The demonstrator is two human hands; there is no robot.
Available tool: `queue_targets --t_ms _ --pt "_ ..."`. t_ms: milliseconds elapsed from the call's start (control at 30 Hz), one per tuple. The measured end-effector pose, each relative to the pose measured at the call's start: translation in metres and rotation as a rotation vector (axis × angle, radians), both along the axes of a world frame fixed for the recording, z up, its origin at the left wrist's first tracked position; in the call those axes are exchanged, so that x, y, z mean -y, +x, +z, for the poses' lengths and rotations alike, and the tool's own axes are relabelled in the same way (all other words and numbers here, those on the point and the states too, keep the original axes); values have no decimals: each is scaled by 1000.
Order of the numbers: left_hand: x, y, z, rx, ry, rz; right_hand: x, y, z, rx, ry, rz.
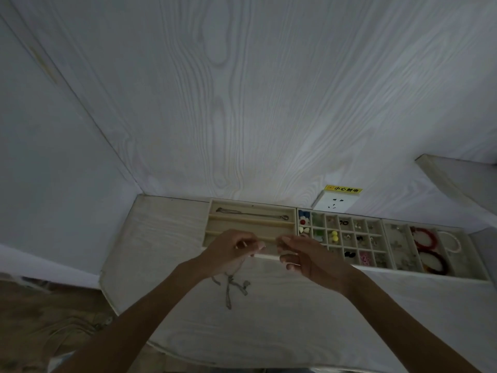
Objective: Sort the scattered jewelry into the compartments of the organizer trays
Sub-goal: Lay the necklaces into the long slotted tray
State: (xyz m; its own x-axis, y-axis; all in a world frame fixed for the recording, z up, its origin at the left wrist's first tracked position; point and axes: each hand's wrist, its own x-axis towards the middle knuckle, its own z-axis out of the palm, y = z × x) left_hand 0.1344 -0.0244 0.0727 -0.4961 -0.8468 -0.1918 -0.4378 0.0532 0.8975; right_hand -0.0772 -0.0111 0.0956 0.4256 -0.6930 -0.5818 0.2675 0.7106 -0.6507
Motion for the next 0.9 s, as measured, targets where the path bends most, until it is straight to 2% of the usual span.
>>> queue_targets --t_ms 67,200,367,433,600,733,800,900 --pt "4 1 1 6 -2 13 0 1 1 -65 -31 37" --pt "9 6 1 16 -63 111 0 -2 7 -337 -195 176" --pt "8 4 9 102 -176 90 3 -6 15 -446 -307 352" --pt "7 1 11 130 -217 92 3 -7 17 -424 -317 377" --pt "7 -2 17 155 -297 129 3 -10 16 -143 -188 248" --pt "6 -6 23 144 -314 109 5 -9 17 -22 -127 216" --pt "6 -8 25 147 -321 109 6 -8 15 -71 -190 216" --pt "7 -7 26 158 -329 102 5 -6 12 -256 -296 201"
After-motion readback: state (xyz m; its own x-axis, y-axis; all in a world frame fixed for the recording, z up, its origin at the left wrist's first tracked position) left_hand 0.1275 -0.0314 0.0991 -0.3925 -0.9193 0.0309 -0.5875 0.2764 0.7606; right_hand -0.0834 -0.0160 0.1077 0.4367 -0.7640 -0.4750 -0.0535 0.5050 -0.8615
